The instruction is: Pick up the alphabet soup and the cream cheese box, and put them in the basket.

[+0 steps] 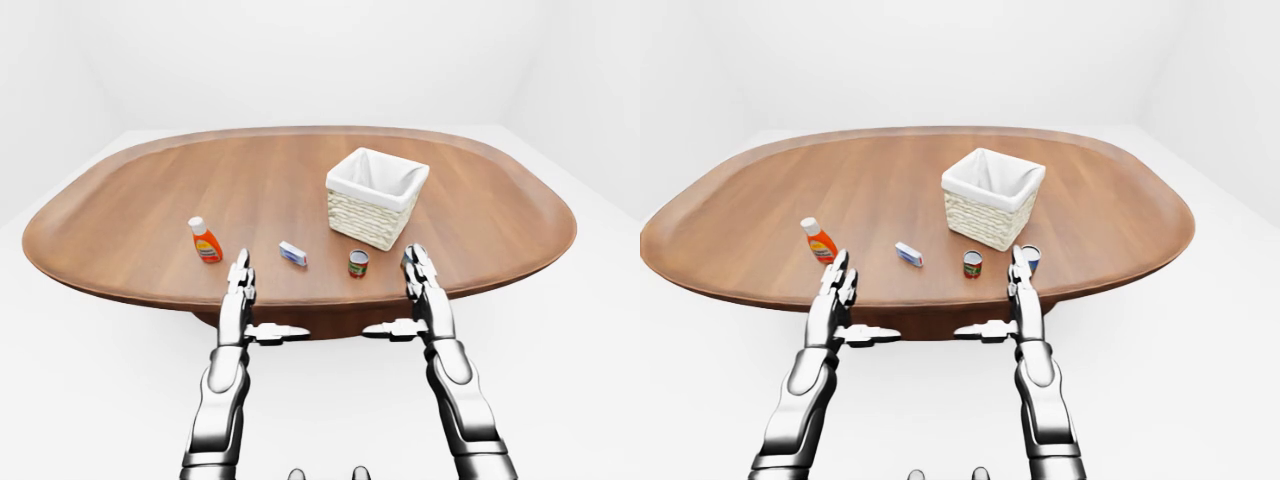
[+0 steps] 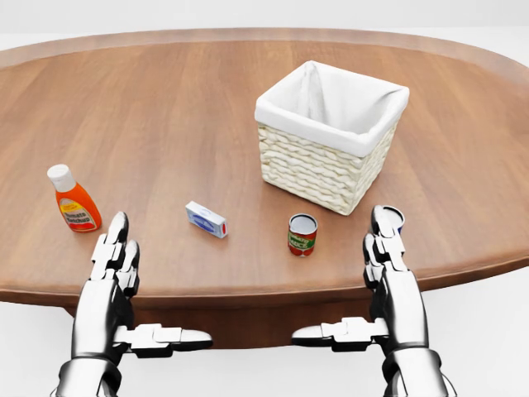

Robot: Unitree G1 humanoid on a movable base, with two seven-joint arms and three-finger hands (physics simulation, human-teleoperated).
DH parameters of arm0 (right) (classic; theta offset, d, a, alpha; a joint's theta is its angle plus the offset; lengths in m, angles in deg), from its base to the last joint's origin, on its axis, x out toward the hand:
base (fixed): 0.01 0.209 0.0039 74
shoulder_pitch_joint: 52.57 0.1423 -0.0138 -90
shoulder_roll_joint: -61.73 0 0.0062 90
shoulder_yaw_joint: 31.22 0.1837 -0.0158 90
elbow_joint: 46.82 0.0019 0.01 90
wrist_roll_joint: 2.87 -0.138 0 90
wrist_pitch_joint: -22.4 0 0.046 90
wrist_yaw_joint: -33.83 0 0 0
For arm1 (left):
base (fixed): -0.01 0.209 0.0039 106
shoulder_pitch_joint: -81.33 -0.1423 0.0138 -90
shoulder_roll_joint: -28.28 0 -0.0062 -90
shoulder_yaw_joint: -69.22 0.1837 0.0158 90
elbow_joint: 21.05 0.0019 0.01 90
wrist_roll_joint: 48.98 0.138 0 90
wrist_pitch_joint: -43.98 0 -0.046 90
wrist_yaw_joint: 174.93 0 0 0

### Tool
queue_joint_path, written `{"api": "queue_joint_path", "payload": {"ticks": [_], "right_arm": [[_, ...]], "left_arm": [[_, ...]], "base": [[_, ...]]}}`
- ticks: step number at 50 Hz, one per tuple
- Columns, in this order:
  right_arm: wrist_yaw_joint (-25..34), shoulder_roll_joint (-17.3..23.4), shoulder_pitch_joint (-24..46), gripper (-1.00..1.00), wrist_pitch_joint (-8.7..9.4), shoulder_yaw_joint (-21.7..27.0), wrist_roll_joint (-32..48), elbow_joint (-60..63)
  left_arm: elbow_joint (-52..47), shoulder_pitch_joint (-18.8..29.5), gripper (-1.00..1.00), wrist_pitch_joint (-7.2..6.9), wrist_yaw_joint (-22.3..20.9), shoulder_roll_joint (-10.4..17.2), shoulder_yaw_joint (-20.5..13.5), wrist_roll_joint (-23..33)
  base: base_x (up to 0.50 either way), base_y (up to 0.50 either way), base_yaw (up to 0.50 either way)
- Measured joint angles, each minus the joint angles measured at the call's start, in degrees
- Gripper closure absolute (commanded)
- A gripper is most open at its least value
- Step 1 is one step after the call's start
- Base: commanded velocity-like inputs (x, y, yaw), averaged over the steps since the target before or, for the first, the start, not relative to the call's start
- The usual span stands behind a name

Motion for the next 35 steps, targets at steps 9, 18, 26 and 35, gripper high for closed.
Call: {"api": "queue_joint_path", "payload": {"ticks": [9, 18, 26, 35], "right_arm": [[1.0, 0.4, -0.1, -1.0, 0.26, 0.8, -0.5, 0.3], [1.4, 0.5, -0.1, -1.0, 0.43, 1.1, -0.7, 0.5], [1.5, 0.6, 0.0, -1.0, 0.32, 1.2, -0.7, 0.3], [1.6, 0.6, -0.1, -1.0, 0.48, 1.2, -0.8, 0.4]], "left_arm": [[0.2, 0.1, -1.0, -0.01, -0.8, 0.4, -0.8, -0.4], [0.1, 0.1, -1.0, -0.07, -1.1, 0.6, -1.1, -0.6], [0.1, 0.1, -1.0, -0.09, -1.3, 0.6, -1.2, -0.6], [0.2, 0.1, -1.0, 0.0, -1.4, 0.7, -1.3, -0.7]], "base": [[0.0, 0.0, 0.0], [0.0, 0.0, 0.0], [0.0, 0.0, 0.0], [0.0, 0.0, 0.0]]}}
